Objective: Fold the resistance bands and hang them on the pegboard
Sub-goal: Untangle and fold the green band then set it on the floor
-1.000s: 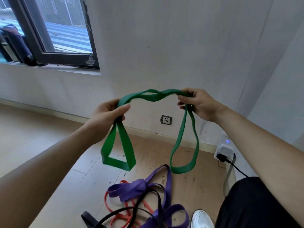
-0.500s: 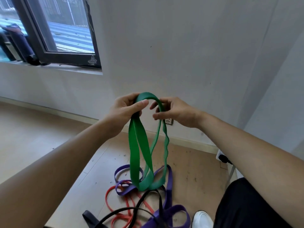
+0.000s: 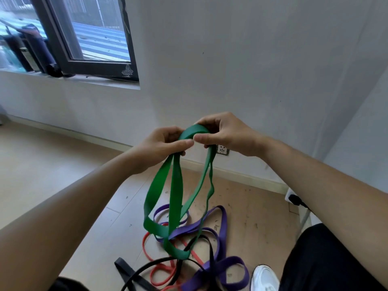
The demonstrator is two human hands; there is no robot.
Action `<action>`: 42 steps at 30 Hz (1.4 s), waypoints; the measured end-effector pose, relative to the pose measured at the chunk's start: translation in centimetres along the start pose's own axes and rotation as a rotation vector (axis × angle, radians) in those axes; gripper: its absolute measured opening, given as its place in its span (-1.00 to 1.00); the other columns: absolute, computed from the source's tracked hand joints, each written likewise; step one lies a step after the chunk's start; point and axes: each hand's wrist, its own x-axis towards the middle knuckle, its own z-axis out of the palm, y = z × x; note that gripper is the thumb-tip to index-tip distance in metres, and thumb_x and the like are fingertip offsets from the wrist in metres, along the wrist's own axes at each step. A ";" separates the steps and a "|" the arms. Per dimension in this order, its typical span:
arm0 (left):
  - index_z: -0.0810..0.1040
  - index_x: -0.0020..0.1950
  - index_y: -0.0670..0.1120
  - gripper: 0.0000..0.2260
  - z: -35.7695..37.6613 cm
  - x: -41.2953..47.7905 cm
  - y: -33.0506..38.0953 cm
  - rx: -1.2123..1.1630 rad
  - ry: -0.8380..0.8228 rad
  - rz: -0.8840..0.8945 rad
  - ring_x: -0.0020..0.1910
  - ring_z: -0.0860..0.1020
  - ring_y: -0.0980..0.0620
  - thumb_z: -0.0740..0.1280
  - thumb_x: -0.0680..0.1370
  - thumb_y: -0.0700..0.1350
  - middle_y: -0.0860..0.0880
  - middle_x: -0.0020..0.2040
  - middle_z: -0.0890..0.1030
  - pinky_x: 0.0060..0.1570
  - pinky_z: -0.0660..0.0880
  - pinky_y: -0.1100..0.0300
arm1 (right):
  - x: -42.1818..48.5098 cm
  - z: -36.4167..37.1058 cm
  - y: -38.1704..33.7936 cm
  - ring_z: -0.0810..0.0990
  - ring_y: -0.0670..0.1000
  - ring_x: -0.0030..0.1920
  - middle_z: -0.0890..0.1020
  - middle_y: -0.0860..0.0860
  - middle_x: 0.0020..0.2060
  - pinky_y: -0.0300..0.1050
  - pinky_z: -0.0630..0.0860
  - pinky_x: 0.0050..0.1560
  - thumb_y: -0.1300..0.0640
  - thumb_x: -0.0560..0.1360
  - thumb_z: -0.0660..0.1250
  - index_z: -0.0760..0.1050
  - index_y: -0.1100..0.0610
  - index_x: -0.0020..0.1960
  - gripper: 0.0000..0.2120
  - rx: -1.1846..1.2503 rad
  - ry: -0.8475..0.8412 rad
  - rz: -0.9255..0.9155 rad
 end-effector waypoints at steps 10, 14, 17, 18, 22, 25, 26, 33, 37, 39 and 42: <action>0.57 0.20 -0.10 -0.80 -0.2 -0.8 -3.0 0.091 -0.022 -0.123 0.03 0.69 -0.11 0.40 0.59 -0.13 -0.17 -0.03 0.65 0.03 0.65 0.08 | -0.4 -2.6 1.0 0.58 0.02 -0.17 0.56 0.00 -0.17 0.03 0.61 0.11 0.04 0.43 0.47 0.62 0.19 0.13 -0.66 0.273 0.215 0.043; 0.58 0.31 -0.08 -0.74 -0.7 -0.5 -2.1 -0.116 0.087 -0.080 -0.11 0.65 0.02 0.34 0.62 -0.12 -0.06 -0.13 0.62 -0.07 0.60 0.23 | -1.5 -4.5 3.0 0.57 0.08 -0.10 0.59 0.03 -0.17 0.14 0.56 0.14 0.10 0.43 0.52 0.61 0.18 0.13 -0.69 0.176 0.145 0.172; 0.58 0.32 -0.06 -0.72 -0.5 -0.2 -1.2 -0.246 0.123 -0.059 -0.14 0.60 0.00 0.32 0.62 -0.07 -0.05 -0.18 0.56 -0.06 0.61 0.17 | -2.0 -4.2 3.4 0.59 0.14 -0.06 0.61 0.13 -0.10 0.13 0.57 0.12 0.16 0.48 0.52 0.58 0.18 0.19 -0.69 0.056 -0.007 0.238; 0.58 0.32 -0.05 -0.70 -0.2 -0.1 -1.0 -0.254 0.123 -0.048 -0.12 0.58 -0.03 0.32 0.60 -0.04 -0.06 -0.18 0.56 0.00 0.61 0.11 | -2.0 -3.7 3.1 0.61 0.10 -0.07 0.63 0.11 -0.12 0.06 0.60 0.09 0.16 0.48 0.51 0.58 0.17 0.19 -0.69 0.036 -0.051 0.242; 0.57 0.32 -0.04 -0.67 1.4 0.3 -0.3 -0.215 0.072 -0.021 -0.21 0.58 0.06 0.34 0.57 -0.01 -0.07 -0.19 0.57 -0.16 0.58 0.23 | -1.4 -1.5 1.6 0.58 -0.06 -0.21 0.60 -0.06 -0.25 -0.18 0.58 -0.09 0.09 0.51 0.49 0.57 0.13 0.22 -0.69 0.033 -0.033 0.181; 0.56 0.33 -0.07 -0.72 1.9 0.5 -0.2 -0.182 0.078 -0.015 -0.20 0.59 0.05 0.34 0.62 -0.10 -0.03 -0.19 0.59 -0.14 0.60 0.22 | -1.0 -1.1 1.2 0.51 0.07 -0.22 0.60 0.07 -0.22 -0.03 0.50 -0.15 0.07 0.51 0.50 0.63 0.13 0.16 -0.74 0.044 0.079 0.105; 0.56 0.33 -0.07 -0.72 1.9 0.6 -0.2 -0.170 0.079 -0.022 -0.16 0.61 0.02 0.35 0.61 -0.11 -0.03 -0.15 0.61 -0.06 0.62 0.17 | -1.0 -1.1 1.2 0.49 0.11 -0.21 0.61 0.14 -0.20 0.03 0.46 -0.14 0.07 0.51 0.50 0.65 0.13 0.13 -0.76 0.048 0.109 0.081; 0.53 0.33 0.01 -0.69 1.9 0.2 -2.6 0.039 -0.037 -0.106 0.12 0.69 -0.04 0.40 0.60 -0.18 -0.06 0.17 0.67 0.11 0.65 -0.01 | -0.4 -1.5 1.1 0.44 -0.09 -0.35 0.56 -0.15 -0.37 -0.19 0.44 -0.29 0.14 0.53 0.47 0.65 0.21 0.08 -0.82 0.103 0.255 -0.005; 0.54 0.32 0.03 -0.70 2.0 0.0 -4.5 0.151 -0.079 -0.141 0.12 0.68 0.05 0.38 0.61 -0.20 0.02 0.18 0.68 0.09 0.66 0.05 | -0.5 -2.4 1.3 0.45 -0.03 -0.34 0.56 -0.13 -0.36 -0.17 0.45 -0.27 0.14 0.52 0.47 0.65 0.14 0.01 -0.90 0.179 0.346 -0.020; 0.57 0.31 -0.01 -0.71 1.8 0.1 -5.2 0.174 -0.103 -0.155 0.14 0.68 0.04 0.39 0.60 -0.21 0.00 0.15 0.70 0.15 0.65 0.03 | -0.6 -2.9 1.3 0.45 -0.02 -0.35 0.56 -0.10 -0.36 -0.17 0.47 -0.26 0.15 0.53 0.46 0.64 0.16 0.01 -0.90 0.217 0.404 -0.017; 0.61 0.30 -0.05 -0.73 1.4 0.0 -6.2 0.231 -0.205 -0.176 0.17 0.67 0.06 0.38 0.61 -0.22 0.02 0.15 0.72 0.23 0.60 0.04 | -0.7 -4.2 2.0 0.44 -0.02 -0.38 0.51 -0.01 -0.37 -0.16 0.45 -0.28 0.14 0.54 0.45 0.63 0.20 0.01 -0.87 0.254 0.518 -0.008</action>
